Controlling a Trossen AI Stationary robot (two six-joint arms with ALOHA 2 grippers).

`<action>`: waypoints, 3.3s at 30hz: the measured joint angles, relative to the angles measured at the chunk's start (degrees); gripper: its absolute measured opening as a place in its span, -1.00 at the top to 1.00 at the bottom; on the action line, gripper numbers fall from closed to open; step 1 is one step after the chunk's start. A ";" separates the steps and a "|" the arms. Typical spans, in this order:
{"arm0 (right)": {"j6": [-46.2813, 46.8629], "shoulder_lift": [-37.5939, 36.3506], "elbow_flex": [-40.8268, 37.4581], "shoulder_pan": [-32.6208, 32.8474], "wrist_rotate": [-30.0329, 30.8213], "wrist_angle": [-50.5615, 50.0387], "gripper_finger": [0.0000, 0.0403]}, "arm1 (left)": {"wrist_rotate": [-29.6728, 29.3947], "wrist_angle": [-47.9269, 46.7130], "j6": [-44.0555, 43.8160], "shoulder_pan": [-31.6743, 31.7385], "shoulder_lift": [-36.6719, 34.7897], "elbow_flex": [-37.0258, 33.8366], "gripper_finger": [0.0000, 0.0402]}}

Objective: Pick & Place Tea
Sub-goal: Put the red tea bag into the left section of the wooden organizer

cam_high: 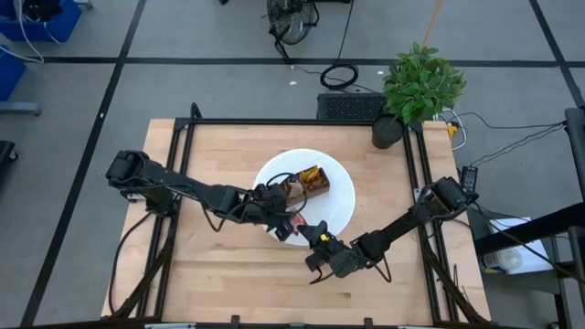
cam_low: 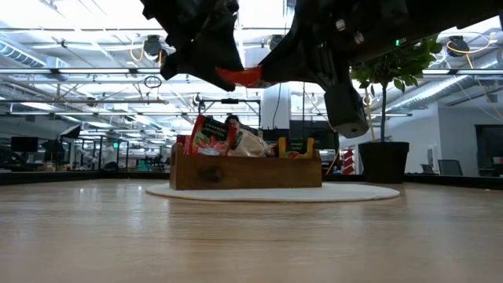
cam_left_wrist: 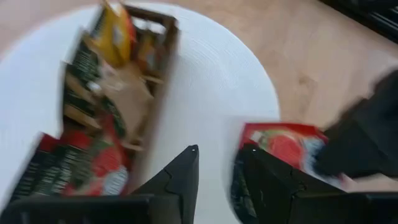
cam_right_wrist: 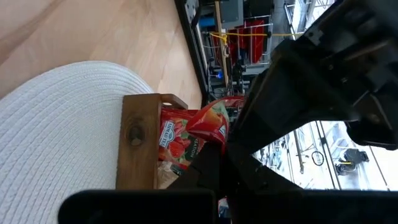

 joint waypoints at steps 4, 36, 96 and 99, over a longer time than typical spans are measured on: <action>-0.32 0.00 0.00 -0.62 -0.04 0.00 1.00 | 3.51 1.67 0.55 -0.08 0.00 0.00 0.37; 9.36 -0.09 0.06 -0.63 0.40 -1.13 0.85 | 3.53 -5.02 14.22 -0.74 -0.96 0.11 0.98; 37.54 0.04 -0.02 -20.77 -41.89 -10.27 1.00 | -4.31 -14.97 29.96 3.58 6.21 -0.04 0.96; 36.10 0.04 -0.02 -21.90 -42.87 -9.33 1.00 | -2.88 -15.02 29.91 3.58 6.19 -0.07 0.98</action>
